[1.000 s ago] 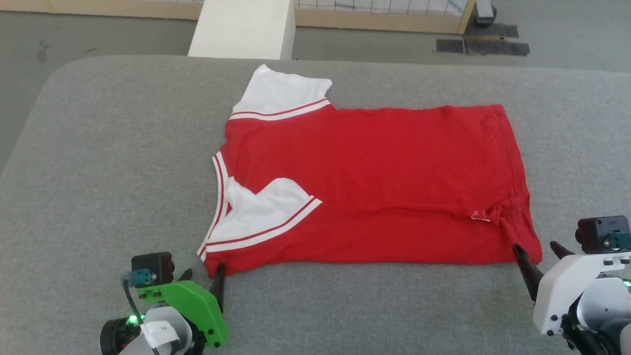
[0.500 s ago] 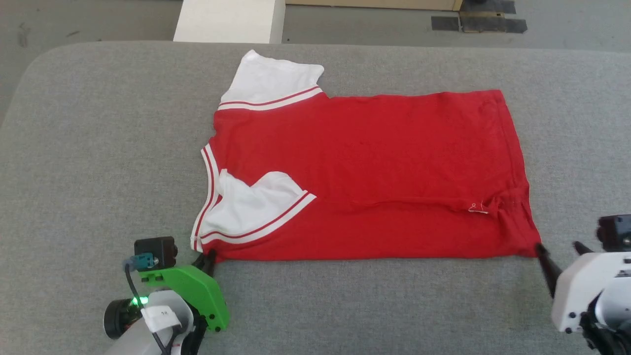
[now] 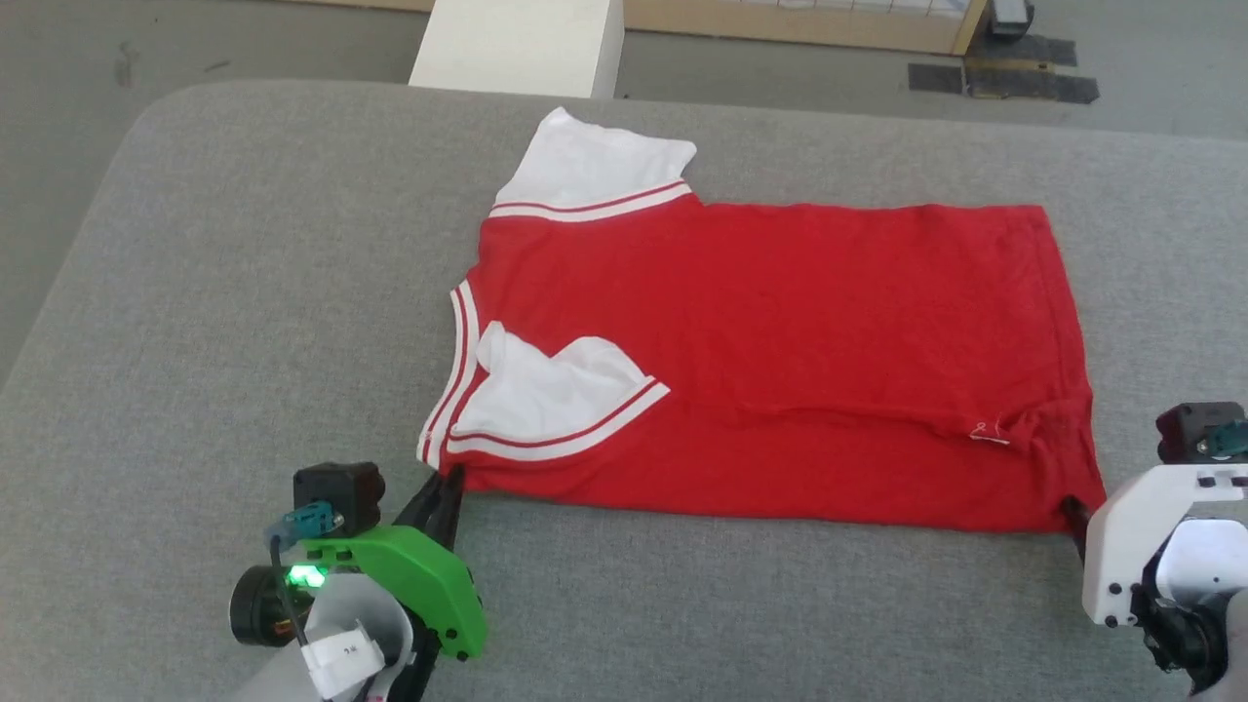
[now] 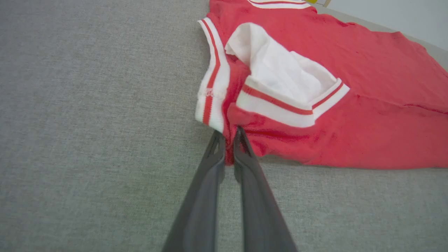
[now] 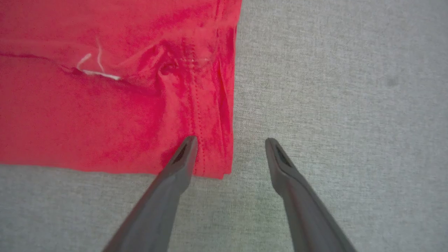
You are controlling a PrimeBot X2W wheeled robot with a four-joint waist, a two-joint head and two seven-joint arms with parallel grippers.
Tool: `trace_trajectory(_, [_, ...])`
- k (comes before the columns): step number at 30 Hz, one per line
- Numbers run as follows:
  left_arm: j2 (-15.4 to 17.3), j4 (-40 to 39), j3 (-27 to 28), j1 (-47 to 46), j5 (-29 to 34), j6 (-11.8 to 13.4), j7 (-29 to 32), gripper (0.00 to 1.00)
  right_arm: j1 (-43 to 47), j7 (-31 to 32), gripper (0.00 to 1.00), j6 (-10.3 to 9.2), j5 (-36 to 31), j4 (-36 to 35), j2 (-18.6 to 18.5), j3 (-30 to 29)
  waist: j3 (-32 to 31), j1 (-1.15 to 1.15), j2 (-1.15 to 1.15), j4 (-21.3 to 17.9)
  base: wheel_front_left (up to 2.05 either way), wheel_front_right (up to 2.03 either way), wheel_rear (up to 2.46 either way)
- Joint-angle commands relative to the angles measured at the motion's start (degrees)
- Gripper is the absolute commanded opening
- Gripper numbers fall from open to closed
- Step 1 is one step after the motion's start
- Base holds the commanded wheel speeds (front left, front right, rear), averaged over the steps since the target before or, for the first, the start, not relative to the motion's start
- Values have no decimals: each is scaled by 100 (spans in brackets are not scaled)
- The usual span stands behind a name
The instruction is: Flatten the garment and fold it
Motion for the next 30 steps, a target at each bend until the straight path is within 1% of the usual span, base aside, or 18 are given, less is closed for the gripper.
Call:
trace_trajectory(1, [48, -106, -1, -34, 67, 59, 26, 0, -129, 8, 100, -9, -47, 149, 44, -18, 107, 0, 0, 77, 0, 0, 0])
trace_trajectory(5, [114, -335, -33, -49, 127, 151, 111, 0, -212, 112, 100, -9, -32, 615, 108, 23, 207, 0, 0, 127, 0, 0, 0])
trace_trajectory(6, [129, -373, -36, -45, 133, 173, 129, 0, -219, 132, 73, -9, 5, 739, 130, 36, 221, 0, 0, 129, 0, 0, 0])
trace_trajectory(7, [141, -395, -38, -40, 135, 190, 144, 0, -224, 131, 0, -9, 41, 832, 143, 45, 227, 0, 0, 130, 0, 0, 0])
trace_trajectory(11, [205, -363, -69, 38, 128, 238, 219, 0, -195, 34, 0, -9, 130, 1173, 110, 113, 119, 0, 0, 96, 0, 0, 0])
trace_trajectory(15, [301, -313, -58, 155, 65, 231, 262, 0, -169, -83, 0, -9, 266, 1162, 28, 130, -113, 0, 0, 15, 0, 0, 0])
trace_trajectory(19, [488, -363, -50, 298, 15, 239, 360, 0, -70, -93, 0, -9, 412, 834, -136, 89, -409, 0, 0, -68, 0, 0, 0])
trace_trajectory(24, [752, -568, -88, 618, -115, 304, 619, 0, 357, 292, 0, -9, 638, 131, -286, 1, -665, 0, 0, -156, 0, 0, 0])
trace_trajectory(27, [844, -698, -146, 853, -243, 326, 790, 0, 770, 582, 0, -9, 667, -277, -263, -143, -706, 0, 0, -182, 0, 0, 0])
trace_trajectory(30, [890, -754, -269, 1059, -339, 305, 968, 0, 1174, 748, 0, -9, 675, -599, -132, -313, -697, 0, 0, -203, 0, 0, 0])
